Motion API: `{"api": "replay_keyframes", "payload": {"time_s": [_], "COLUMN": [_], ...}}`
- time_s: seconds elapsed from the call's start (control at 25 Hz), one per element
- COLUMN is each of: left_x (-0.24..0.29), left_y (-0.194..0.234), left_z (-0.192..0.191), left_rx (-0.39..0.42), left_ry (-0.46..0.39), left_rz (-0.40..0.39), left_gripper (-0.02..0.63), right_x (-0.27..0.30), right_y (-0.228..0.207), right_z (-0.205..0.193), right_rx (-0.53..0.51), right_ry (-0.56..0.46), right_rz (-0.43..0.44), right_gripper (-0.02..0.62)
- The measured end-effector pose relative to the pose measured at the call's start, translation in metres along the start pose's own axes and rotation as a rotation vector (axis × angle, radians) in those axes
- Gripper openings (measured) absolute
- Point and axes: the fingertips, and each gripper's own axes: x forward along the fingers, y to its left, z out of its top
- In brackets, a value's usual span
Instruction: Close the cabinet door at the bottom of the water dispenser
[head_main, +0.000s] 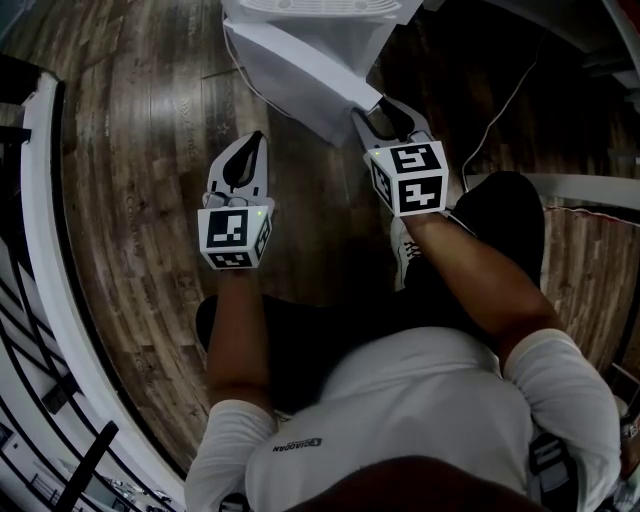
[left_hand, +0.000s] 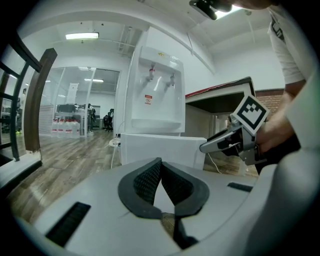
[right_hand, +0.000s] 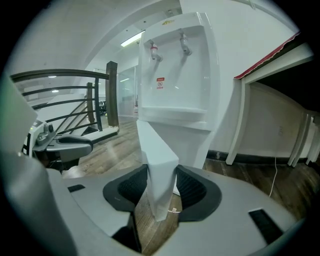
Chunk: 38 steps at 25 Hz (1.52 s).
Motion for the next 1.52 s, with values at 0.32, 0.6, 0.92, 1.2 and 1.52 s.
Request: {"api": "replay_keyframes", "payload": {"time_s": [0.32,0.6,0.92,1.2,1.52], "left_x": [0.012,0.019,0.026,0.032,0.039], "left_y": [-0.014,-0.018,-0.024,-0.018,-0.022], "left_z": [0.000,0.007,0.010,0.012,0.008], "left_rx": [-0.019,-0.013,-0.008,-0.012,-0.011], "left_ry": [0.008,-0.003,-0.007,-0.009,0.005], "left_rz": [-0.036,-0.045,-0.056,-0.041,-0.037], "left_gripper": [-0.005,-0.005,-0.005,-0.005,-0.005], "right_x": [0.011,0.019,0.033,0.042,0.051], "right_y": [-0.023,-0.044,-0.069,-0.082,-0.093], "right_z": [0.005,0.009,0.017,0.024,0.028], "right_rx": [0.003,0.011,0.020,0.015,0.031], "right_ry": [-0.013,-0.023,-0.057,-0.068,-0.078], "right_rz": [-0.030,-0.069,-0.083,-0.091,-0.086], "right_gripper": [0.193,0.193,0.178,0.167,0.160]}}
